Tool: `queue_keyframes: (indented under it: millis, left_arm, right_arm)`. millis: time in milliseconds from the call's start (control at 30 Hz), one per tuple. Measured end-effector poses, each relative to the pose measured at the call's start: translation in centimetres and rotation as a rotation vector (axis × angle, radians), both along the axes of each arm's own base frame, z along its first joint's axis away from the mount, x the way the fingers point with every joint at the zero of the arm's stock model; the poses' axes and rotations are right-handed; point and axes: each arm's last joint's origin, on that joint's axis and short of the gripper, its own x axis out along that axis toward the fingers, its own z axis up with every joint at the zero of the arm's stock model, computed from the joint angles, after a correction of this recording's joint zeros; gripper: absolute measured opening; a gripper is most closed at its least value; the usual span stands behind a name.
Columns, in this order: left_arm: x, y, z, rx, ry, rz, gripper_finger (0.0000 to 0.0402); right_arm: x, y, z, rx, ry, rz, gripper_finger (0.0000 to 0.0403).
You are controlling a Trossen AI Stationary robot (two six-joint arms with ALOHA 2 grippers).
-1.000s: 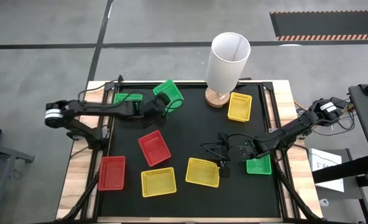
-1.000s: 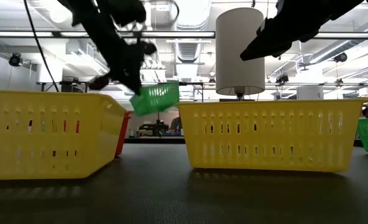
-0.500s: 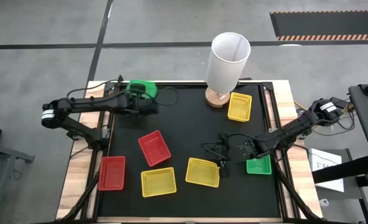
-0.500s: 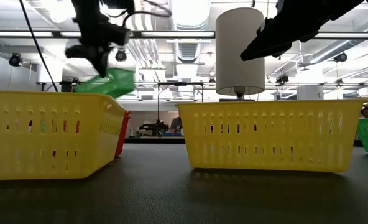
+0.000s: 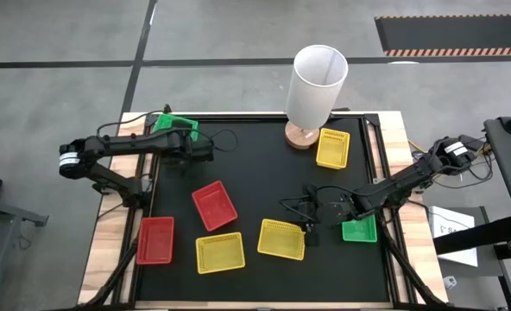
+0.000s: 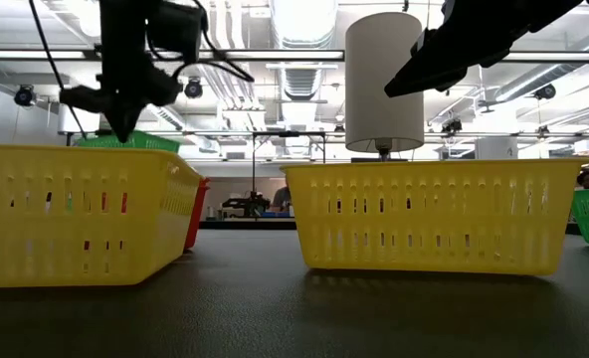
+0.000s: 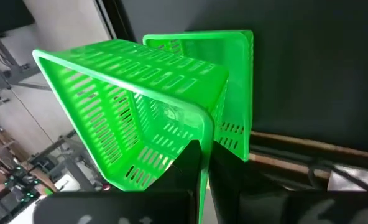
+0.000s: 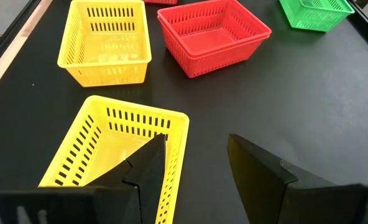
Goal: Stack baskets by color
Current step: Stack the top right green bin on top of the top left green bin
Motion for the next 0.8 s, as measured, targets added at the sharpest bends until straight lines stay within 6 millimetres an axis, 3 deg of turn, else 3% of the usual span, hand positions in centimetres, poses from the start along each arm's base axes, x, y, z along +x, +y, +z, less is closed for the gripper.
queue_keyframes:
  millis: [433, 800]
  left_arm:
    - [-0.8, 2.3, -2.7, -0.052, -0.016, 0.069, 0.0001]
    - [-1.5, 2.3, -4.7, -0.07, 0.017, 0.085, 0.0001]
  right_arm:
    - [0.0, 0.0, 0.0, 0.002, 0.0, -0.001, 0.0167]
    - [0.0, 0.0, 0.0, 0.003, -0.001, -0.002, 0.0167]
